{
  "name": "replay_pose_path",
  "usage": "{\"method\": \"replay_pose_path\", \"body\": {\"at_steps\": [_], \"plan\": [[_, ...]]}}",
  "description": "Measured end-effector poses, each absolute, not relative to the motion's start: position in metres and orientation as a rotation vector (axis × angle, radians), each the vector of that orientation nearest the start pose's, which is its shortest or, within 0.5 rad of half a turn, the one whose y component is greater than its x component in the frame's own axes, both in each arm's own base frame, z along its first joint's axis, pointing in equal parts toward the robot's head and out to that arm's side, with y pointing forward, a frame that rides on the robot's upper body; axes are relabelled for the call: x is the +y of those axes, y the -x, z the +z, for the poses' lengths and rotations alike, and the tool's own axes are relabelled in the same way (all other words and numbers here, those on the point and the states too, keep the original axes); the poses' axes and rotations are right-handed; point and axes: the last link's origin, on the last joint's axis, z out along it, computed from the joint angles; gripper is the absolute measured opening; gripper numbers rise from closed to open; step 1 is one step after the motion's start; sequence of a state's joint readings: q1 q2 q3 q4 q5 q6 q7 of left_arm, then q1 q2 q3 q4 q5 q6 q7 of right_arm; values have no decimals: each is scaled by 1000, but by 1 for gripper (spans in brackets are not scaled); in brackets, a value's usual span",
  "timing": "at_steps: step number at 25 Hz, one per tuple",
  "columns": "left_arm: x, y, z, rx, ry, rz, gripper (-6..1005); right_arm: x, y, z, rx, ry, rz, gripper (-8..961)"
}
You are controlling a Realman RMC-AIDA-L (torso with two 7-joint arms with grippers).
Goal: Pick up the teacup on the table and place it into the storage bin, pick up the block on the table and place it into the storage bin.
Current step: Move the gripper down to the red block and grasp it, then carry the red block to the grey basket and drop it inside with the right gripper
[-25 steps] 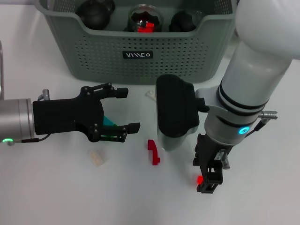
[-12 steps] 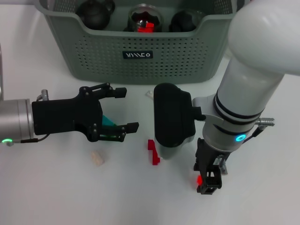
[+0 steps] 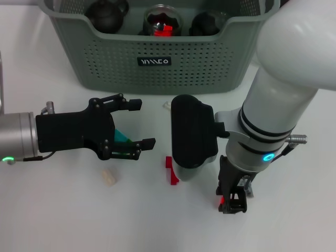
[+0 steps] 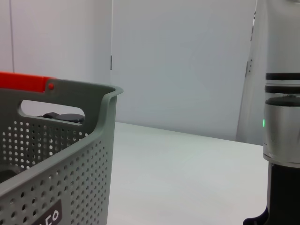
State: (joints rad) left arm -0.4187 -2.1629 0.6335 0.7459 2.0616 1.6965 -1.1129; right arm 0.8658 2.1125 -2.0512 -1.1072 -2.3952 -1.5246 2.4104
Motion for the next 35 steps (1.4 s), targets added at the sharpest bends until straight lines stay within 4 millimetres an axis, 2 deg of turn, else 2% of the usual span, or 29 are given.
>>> {"method": "replay_pose_path", "body": {"at_steps": [3,8,14,20,23,27,35], "plan": [[284,270,-15,-323,2780,-735,849,287,-132,-122,39,3037,-1138,484],[282,271,-16,-323,2781,-740,848,287,-134,-121,58,3025,-1147,263],[280,271,-18,-330,2783,-749,847,287,-136,-120,63,3013,-1154,245],[278,273,-18,-335,2783,-749,845,291,-131,-113,88,3005,-1126,180],[278,274,-16,-337,2779,-751,844,299,-124,-98,137,2993,-1081,180],[278,275,-14,-337,2776,-747,844,318,-107,-66,215,2989,-940,179],[279,276,-11,-317,2771,-739,842,371,-48,-3,296,2910,-442,178]]}}
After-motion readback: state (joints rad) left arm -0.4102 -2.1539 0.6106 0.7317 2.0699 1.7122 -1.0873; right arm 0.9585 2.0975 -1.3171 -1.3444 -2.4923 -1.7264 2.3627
